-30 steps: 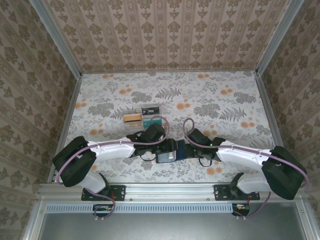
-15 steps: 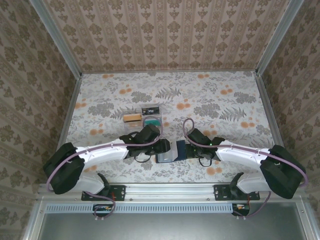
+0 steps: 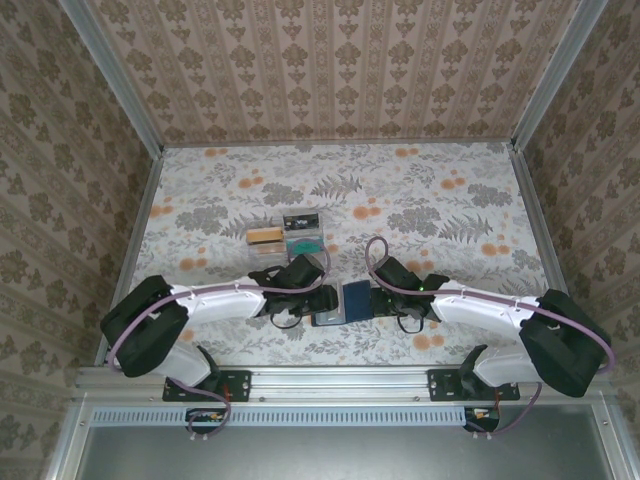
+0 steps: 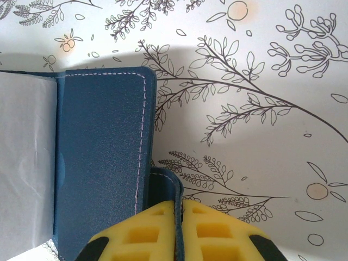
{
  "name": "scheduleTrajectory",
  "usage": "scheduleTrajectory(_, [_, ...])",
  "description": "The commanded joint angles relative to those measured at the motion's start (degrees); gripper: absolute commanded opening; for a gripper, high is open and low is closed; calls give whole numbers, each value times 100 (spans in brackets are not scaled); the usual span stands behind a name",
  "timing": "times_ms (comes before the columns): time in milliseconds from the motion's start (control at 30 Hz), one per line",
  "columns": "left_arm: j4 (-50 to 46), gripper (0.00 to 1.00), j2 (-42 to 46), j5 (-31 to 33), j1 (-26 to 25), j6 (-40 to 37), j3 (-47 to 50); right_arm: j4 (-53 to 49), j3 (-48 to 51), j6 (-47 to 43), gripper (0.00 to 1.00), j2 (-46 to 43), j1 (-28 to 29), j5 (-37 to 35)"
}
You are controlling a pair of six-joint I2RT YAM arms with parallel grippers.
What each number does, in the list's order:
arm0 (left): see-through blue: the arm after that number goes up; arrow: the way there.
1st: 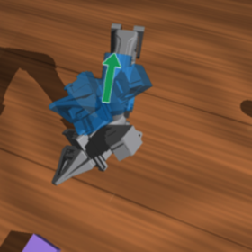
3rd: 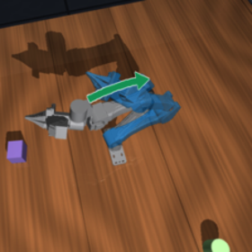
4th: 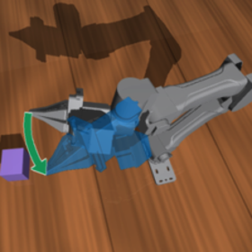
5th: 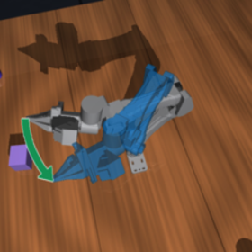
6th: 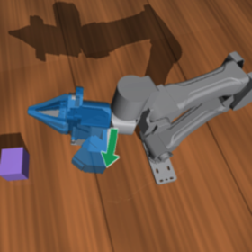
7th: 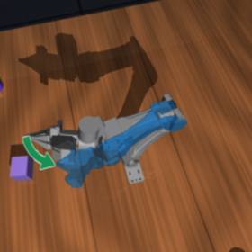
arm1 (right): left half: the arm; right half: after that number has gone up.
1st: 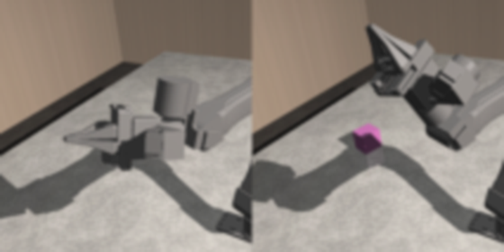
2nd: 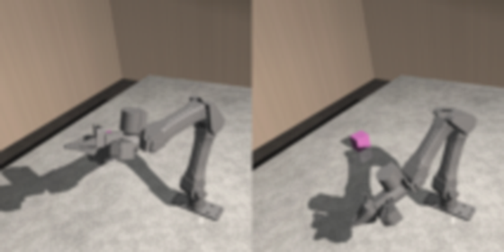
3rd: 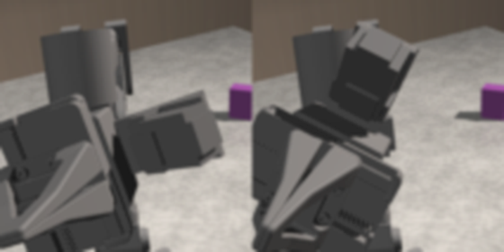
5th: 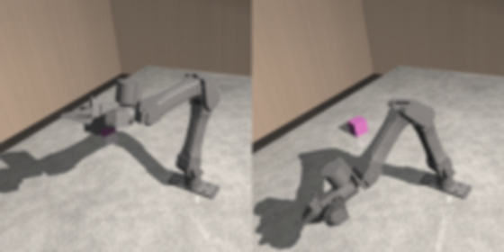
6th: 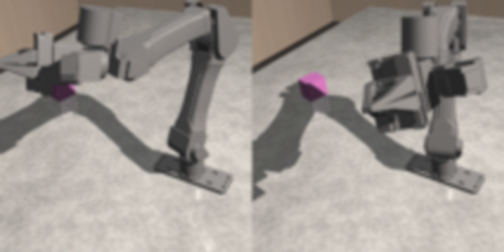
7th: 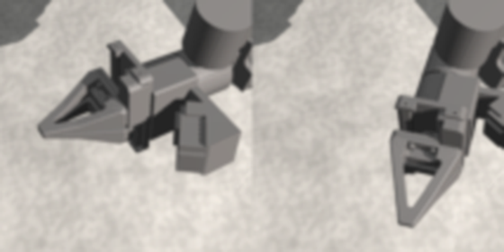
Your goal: Take the credit cards out of the card holder
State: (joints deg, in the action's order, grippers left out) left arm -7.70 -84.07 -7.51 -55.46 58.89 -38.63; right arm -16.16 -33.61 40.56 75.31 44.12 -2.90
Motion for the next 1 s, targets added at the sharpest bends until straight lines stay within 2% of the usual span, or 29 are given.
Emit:
scheduleTrajectory(0, [147,57,-142,-105,-42,43,40,88,56,31,0,88,-31,68])
scheduleTrajectory(267, [1162,63,-232,-606,-70,30,99,149,47,49,0,162,-31,97])
scheduleTrajectory(967, [1519,72,-170,-1050,-227,-323,-399,228,139,47,0,145,-173,163])
